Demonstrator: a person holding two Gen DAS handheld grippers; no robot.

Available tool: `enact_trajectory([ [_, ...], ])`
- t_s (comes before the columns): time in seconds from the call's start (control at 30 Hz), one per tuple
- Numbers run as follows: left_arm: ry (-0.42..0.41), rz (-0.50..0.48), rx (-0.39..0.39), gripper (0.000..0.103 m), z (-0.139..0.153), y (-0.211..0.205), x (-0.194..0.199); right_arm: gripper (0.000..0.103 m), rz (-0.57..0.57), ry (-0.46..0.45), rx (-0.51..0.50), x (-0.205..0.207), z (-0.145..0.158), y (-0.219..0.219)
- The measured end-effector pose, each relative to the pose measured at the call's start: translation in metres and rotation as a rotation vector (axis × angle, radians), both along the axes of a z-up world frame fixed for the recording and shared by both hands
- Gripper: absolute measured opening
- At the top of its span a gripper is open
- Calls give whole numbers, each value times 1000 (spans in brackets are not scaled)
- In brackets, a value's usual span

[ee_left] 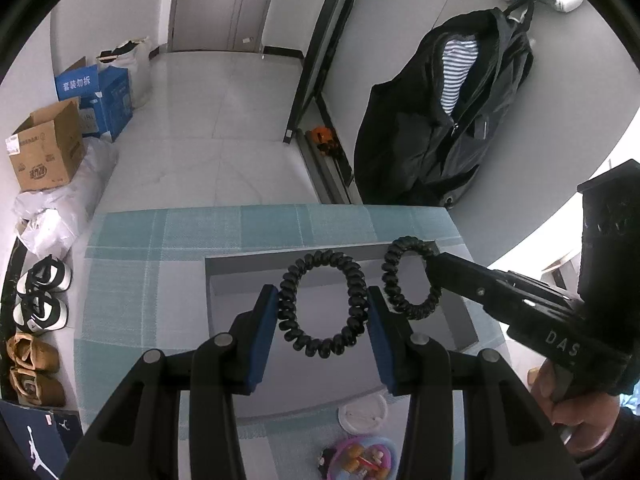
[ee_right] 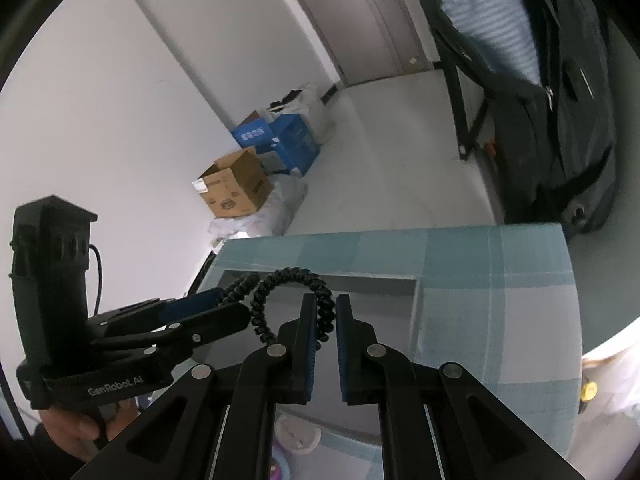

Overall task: Organize jewelry
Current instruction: 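Carry both bracelets over the grey box and open both grippers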

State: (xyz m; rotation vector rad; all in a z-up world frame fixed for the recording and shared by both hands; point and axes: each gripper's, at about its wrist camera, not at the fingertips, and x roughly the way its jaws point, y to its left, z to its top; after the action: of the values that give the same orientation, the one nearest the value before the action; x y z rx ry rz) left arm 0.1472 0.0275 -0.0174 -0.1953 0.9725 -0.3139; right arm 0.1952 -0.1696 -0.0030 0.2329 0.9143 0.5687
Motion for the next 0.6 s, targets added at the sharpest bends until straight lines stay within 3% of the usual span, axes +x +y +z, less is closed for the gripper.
enact_trajectory([
  [0.23, 23, -17, -18, 39, -3, -3, 8, 11, -5, 22, -14, 8, -7, 4],
  [0.33, 68, -13, -49, 44, -7, 0, 11, 12, -10, 34, -12, 10, -8, 4],
  [0.4, 70, 4, -77, 48, -7, 5, 11, 22, -5, 40, 15, 11, -7, 3],
  [0.43, 57, 13, -87, 57, -4, 8, 10, 30, -6, 36, 21, 10, -5, 1],
  [0.5, 29, 22, -109, 66, 2, 11, 8, 32, -5, 11, 32, 6, 0, 0],
  [0.6, -7, 24, -139, 67, 12, 15, 3, 39, -4, -32, 23, -1, 10, -2],
])
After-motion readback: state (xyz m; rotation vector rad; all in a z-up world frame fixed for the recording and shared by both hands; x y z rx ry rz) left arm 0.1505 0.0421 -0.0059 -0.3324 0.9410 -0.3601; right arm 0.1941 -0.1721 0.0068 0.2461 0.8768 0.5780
